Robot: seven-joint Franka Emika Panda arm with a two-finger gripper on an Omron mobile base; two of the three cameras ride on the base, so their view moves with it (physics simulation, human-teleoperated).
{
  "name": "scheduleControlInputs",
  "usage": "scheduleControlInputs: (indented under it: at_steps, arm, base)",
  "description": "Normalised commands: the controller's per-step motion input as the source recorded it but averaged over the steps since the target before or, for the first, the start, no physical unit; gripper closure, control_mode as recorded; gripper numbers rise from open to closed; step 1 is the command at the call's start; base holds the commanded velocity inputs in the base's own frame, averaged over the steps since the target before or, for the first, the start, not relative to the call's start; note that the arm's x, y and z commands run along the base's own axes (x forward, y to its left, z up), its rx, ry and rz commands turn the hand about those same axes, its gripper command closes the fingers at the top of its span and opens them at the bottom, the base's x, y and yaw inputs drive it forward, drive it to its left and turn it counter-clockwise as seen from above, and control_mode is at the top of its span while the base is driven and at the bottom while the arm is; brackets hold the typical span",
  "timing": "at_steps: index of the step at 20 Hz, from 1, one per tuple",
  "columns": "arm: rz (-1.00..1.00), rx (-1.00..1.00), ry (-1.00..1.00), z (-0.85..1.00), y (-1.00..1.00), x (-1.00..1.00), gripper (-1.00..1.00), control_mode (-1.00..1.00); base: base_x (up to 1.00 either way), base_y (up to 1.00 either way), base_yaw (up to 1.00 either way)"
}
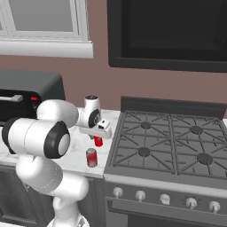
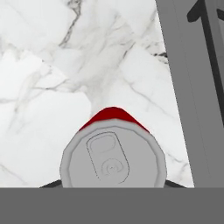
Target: Four empty soda cans are scattered around the kitchen. Gather all the cans and cluster them next to the stove for recycling.
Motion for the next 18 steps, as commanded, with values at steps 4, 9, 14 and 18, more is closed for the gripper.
scheduleControlInputs:
  at_steps: [4, 9, 14, 18]
  arm:
    - [0.00, 0.00, 0.00, -0.07, 0.00, 0.00, -1.00, -1.00]
    - [0.00, 0.00, 0.00, -0.02, -0.04, 0.00, -1.00, -1.00]
    - [0.00, 0.00, -0.01, -0.03, -0.09, -0.04, -1.00, -1.00]
    - [0.00, 0.00, -0.05, 0.00, -0.05, -0.09, -1.00, -1.00]
  base:
    - [0.00, 0.00, 0.00]
    - [0.00, 0.00, 0.00]
    - [0.00, 0.00, 0.00]
    - [0.00, 0.00, 0.00]
